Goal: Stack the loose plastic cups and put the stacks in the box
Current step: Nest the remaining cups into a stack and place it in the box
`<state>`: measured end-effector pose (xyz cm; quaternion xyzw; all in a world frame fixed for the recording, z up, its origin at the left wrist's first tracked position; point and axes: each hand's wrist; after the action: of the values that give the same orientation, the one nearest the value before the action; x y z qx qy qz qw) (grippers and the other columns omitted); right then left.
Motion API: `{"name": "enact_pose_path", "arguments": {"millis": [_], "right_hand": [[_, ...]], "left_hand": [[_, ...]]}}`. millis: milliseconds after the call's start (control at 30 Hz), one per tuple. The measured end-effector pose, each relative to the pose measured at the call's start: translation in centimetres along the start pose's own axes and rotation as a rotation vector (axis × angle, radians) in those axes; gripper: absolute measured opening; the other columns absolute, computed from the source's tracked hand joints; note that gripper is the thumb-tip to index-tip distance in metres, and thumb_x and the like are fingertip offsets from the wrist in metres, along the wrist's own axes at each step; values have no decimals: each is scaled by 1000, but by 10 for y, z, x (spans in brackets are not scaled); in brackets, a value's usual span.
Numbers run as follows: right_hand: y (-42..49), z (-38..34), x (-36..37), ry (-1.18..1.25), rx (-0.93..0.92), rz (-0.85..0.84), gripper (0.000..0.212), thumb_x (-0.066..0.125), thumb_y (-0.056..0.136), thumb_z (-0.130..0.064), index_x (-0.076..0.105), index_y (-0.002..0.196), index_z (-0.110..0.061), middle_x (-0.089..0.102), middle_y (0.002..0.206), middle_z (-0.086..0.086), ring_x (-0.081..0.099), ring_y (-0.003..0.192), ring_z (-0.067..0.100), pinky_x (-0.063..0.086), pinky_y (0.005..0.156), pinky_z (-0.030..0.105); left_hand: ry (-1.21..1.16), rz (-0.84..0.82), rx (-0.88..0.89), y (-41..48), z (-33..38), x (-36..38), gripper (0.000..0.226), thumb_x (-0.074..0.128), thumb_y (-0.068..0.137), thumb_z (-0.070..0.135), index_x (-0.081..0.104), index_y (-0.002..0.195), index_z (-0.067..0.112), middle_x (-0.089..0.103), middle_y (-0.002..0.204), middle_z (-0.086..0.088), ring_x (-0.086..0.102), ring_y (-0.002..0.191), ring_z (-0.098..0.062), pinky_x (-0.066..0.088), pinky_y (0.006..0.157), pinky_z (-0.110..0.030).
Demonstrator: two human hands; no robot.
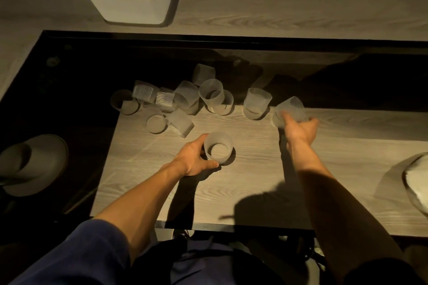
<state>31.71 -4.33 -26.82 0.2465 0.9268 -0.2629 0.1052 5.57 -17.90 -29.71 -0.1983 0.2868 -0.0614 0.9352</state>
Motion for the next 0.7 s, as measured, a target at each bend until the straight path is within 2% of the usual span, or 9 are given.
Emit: {"name": "enact_pose_path", "arguments": {"millis": [133,233,300,367,433,467,500,567,700], "right_hand": [[3,0,2,-7,-36,26,70,79,88,-25,40,146,-17,58,132,8,59,111,21,49,95,32],[-6,-2,3,-13,-137,69,77,80,84,-38,41,148,-20,58,131,3,62,114,19,54,100,41],[-17,-6,4,-30,-240,62,76,79,84,-42,43,148,-23,50,137,-2,59,118,17,56,99,41],[-39,-10,4,-57,-348,-40,70,77,88,-39,44,147,-23,44,139,-6,56,114,10,57,88,26],[-69,-8,4,-96,-484,-256,61,76,90,-30,47,143,-23,41,133,-9,53,107,-3,53,71,9],[-84,-2,4,-140,-573,-384,58,77,90,-27,49,141,-23,42,130,-10,50,107,-10,50,73,5],[-96,5,5,-205,-662,-497,59,78,88,-25,50,140,-24,42,127,-10,47,109,-14,48,80,4],[-110,19,7,-326,-798,-670,65,81,83,-27,50,140,-25,44,124,-11,46,114,-10,48,91,9],[-112,31,9,-431,-919,-745,64,79,77,-34,53,134,-22,48,120,-11,50,110,-3,49,88,18]], "left_hand": [[-2,-6,-11,2,-1,0,84,89,72,26,43,143,31,61,127,5,57,120,-19,48,106,-47],[-3,-6,-21,2,-1,0,85,89,72,25,43,143,31,62,126,5,58,119,-19,48,106,-47],[-8,-7,-24,3,-2,0,85,89,71,25,44,142,32,62,125,6,59,118,-18,49,105,-47],[-8,-8,-26,5,-1,1,84,89,71,27,44,142,33,62,125,6,59,118,-19,50,104,-47],[-13,-1,-27,7,0,3,84,89,70,27,45,141,33,64,123,6,61,116,-19,50,103,-47],[-21,2,-31,8,1,4,83,89,69,27,46,140,34,65,120,7,62,114,-18,51,102,-46],[-24,4,-32,8,2,6,82,90,69,26,47,138,34,66,117,7,64,111,-18,52,101,-45],[-18,9,-39,8,1,8,79,90,68,27,49,136,32,68,114,5,66,107,-18,54,97,-45],[46,39,-47,8,1,9,73,90,66,39,55,129,25,69,115,4,66,103,-16,55,94,-43]]}}
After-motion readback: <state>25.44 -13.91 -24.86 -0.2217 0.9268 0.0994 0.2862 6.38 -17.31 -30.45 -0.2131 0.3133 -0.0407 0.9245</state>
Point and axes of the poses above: each hand's wrist, its own y-axis towards the middle knuckle, its own x-axis out of the palm, z = x × y
